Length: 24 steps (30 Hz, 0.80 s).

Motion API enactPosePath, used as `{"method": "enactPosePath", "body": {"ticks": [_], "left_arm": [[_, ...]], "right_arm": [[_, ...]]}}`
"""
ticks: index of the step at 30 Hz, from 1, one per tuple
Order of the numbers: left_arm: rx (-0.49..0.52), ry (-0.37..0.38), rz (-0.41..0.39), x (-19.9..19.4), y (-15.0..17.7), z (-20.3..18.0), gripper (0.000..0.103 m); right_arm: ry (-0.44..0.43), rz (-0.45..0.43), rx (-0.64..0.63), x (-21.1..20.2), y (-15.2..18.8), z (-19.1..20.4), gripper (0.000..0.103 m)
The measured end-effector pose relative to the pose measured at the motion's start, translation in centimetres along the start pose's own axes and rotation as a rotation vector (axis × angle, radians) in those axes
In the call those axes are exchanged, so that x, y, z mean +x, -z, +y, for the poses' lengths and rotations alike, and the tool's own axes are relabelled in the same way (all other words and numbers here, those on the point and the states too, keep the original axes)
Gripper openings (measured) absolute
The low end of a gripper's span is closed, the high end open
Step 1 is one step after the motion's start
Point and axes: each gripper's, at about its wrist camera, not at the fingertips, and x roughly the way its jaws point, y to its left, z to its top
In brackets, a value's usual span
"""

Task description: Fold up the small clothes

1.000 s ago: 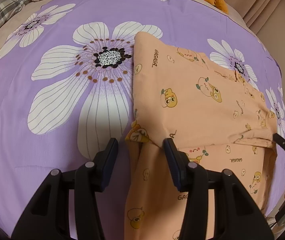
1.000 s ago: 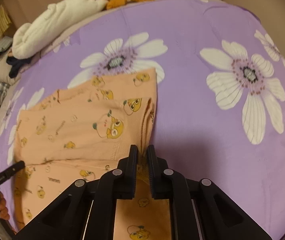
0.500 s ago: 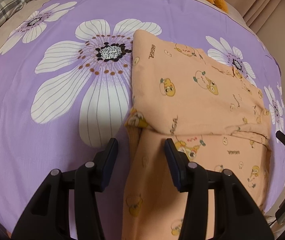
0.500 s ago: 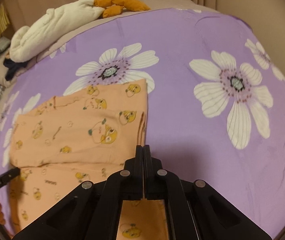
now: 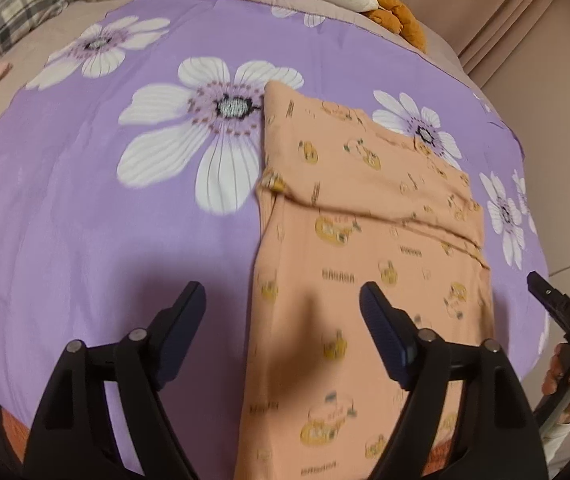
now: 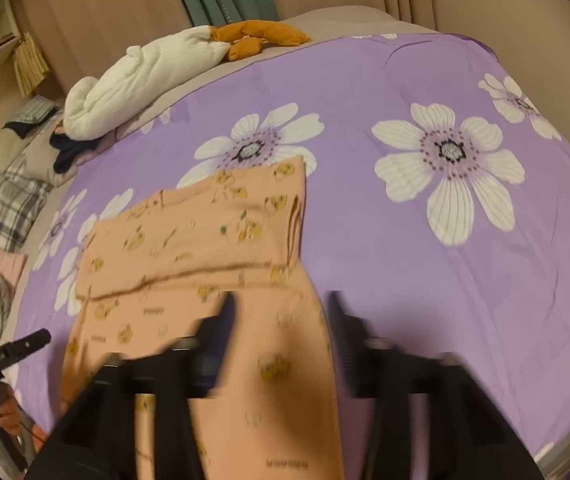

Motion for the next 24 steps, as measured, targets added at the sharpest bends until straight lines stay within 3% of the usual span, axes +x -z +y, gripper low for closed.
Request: {"method": "enactPosePath", "body": {"ticks": [7,17,24], "left_arm": [[-0.038,0.001,0.057,0.5,2.9,1.3,0.082],[-0.071,0.093,0.147,1.2,5.9,1.8,0.079],[-0.070,0.173,0.168,1.3,7.9,1.3,0.071]], "right_arm": [[0.011,0.063,-0.007,0.0,2.9,-0.4,0.056],[0.011,0.173,0.006,0.7,7.0,-1.1,0.056],[0.000,0.228,0.007,0.9,8.9,-1.3,0.056]]}}
